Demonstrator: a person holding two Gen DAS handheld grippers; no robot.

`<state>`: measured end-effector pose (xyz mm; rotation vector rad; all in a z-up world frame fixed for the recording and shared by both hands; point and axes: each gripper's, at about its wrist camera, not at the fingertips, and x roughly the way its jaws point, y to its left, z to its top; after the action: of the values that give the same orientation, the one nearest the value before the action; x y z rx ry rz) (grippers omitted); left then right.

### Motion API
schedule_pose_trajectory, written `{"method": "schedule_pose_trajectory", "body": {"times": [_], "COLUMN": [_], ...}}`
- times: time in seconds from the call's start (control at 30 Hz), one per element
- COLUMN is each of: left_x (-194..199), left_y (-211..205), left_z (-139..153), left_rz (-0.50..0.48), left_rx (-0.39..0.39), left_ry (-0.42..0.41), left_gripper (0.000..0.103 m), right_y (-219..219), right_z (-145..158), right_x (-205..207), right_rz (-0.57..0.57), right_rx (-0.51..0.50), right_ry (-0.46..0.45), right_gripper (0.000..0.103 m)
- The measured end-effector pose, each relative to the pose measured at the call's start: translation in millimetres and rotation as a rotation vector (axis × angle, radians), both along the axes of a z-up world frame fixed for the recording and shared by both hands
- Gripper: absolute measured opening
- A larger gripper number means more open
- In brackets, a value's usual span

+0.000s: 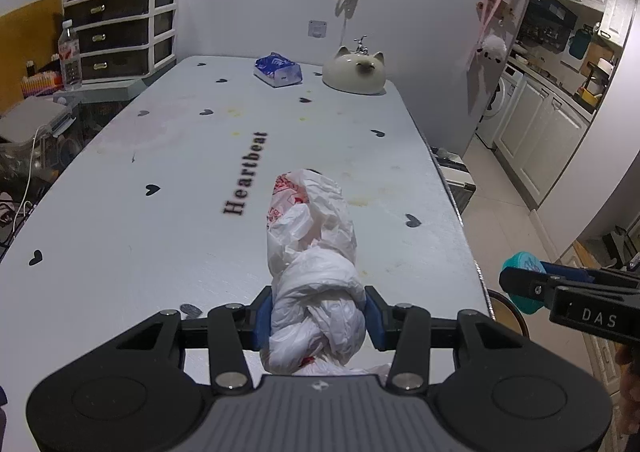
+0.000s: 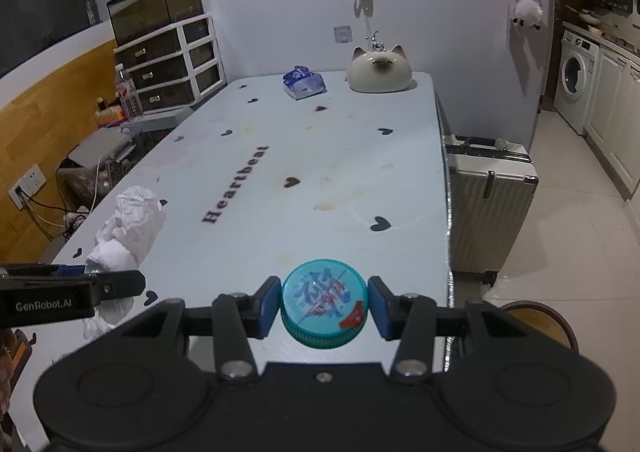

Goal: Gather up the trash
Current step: 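Carry the white plastic bag and teal lid over the yellow bin with both grippers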

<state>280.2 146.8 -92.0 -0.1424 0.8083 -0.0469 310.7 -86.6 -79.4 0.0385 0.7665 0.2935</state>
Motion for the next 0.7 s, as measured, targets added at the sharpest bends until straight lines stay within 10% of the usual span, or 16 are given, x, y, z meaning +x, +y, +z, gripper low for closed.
{"method": "schedule_pose_trajectory", "body": {"times": [0.7], "left_x": [13], "left_y": [-165], "left_z": [2], "left_rz": [0.101], "left_rx": [0.028], "left_ry": [0.008], "left_gripper": [0.047], "right_y": [-172], "right_z": [1], "right_x": [33], "right_rz": [0.077], "right_rx": [0.026], "right_ry": [-0.001], "right_gripper": [0.048]}}
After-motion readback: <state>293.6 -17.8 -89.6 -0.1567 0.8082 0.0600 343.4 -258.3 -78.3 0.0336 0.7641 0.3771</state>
